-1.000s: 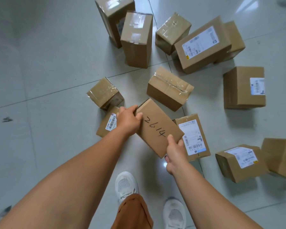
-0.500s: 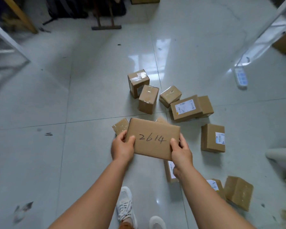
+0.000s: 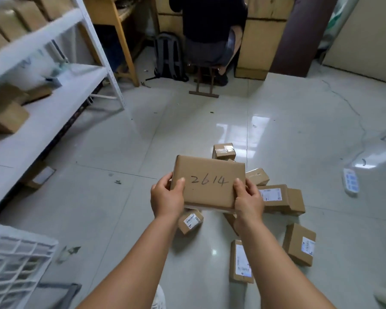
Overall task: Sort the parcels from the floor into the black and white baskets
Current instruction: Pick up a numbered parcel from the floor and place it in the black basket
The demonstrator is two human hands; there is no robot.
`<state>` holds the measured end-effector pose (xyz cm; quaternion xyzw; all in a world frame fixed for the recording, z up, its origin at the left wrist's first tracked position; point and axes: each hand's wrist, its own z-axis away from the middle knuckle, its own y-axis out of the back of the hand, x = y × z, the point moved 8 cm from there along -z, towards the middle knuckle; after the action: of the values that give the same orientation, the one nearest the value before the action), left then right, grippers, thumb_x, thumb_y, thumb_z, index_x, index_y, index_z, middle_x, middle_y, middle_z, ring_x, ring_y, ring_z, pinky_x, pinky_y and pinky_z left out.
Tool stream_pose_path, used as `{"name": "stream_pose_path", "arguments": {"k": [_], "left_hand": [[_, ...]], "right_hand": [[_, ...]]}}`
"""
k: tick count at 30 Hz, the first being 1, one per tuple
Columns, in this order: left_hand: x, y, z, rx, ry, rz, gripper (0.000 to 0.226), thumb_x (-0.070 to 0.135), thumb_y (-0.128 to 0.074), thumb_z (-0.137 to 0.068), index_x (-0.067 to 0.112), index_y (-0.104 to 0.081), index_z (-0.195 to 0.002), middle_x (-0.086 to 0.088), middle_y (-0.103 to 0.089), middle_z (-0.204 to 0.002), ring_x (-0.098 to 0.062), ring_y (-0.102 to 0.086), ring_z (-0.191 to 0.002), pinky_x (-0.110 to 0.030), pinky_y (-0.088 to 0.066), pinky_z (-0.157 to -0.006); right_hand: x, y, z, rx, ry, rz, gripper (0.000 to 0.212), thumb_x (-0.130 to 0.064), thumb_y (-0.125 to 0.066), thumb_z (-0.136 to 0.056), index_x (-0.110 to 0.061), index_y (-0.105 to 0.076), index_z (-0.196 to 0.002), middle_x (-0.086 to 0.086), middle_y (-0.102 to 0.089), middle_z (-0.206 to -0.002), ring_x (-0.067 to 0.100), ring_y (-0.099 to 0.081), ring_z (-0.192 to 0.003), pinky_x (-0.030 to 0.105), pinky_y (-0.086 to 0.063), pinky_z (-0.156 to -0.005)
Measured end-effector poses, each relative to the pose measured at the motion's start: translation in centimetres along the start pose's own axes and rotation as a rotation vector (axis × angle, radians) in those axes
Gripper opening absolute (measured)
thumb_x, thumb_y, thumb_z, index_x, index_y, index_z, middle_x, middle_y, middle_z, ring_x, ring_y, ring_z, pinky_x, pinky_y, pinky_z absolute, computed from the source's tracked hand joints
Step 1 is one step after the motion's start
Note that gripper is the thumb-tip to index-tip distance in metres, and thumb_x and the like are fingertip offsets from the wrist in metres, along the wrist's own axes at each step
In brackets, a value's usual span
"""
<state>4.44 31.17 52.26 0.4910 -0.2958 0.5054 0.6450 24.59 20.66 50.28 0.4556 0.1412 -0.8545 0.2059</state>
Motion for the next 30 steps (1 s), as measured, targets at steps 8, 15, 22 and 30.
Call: {"name": "stream_pose_path", "arguments": {"k": [8, 15, 22, 30], "left_hand": [[4.7, 12.7, 2.1, 0.219, -0.07, 0.138, 0.038, 0.033, -0.064, -0.087, 0.023, -0.061, -0.123, -0.005, -0.057, -0.116, -0.016, -0.059, -0.094, -0.032, -0.051, -0.086], [5.8, 27.0, 4.8, 0.394, -0.14, 0.231, 0.033, 0.035, -0.061, -0.088, 0.028, -0.06, -0.121, -0.008, -0.057, -0.117, -0.017, -0.06, -0.095, -0.037, -0.054, -0.085], [3.8, 43.4, 10.3, 0.556, -0.173, 0.311, 0.029, 0.031, -0.056, -0.093, 0.024, -0.058, -0.121, -0.007, -0.058, -0.115, -0.012, -0.059, -0.088, -0.02, -0.046, -0.063], [-1.9, 61.0, 17.6, 0.743, -0.171, 0.371, 0.038, 0.031, -0.056, -0.093, 0.019, -0.054, -0.128, -0.001, -0.058, -0.107, -0.007, -0.058, -0.083, -0.022, -0.047, -0.061]], "right_hand": [[-3.8, -8.2, 8.5, -0.184, 0.138, 0.075, 0.04, -0.023, -0.064, -0.091, -0.018, -0.06, -0.13, 0.002, -0.064, -0.122, 0.018, -0.06, -0.107, 0.033, -0.049, -0.092], [-3.8, -16.5, 20.0, -0.389, 0.175, 0.088, 0.034, -0.026, -0.062, -0.093, -0.017, -0.062, -0.125, -0.001, -0.067, -0.107, 0.013, -0.059, -0.089, 0.026, -0.048, -0.072], [-0.2, -23.0, 34.8, -0.56, 0.232, 0.17, 0.029, -0.034, -0.06, -0.093, -0.027, -0.064, -0.12, -0.004, -0.066, -0.106, 0.016, -0.062, -0.098, 0.037, -0.053, -0.085], [6.6, -28.6, 52.5, -0.798, 0.247, 0.277, 0.027, -0.039, -0.054, -0.093, -0.034, -0.065, -0.118, -0.005, -0.07, -0.1, 0.02, -0.066, -0.095, 0.048, -0.057, -0.083]]}}
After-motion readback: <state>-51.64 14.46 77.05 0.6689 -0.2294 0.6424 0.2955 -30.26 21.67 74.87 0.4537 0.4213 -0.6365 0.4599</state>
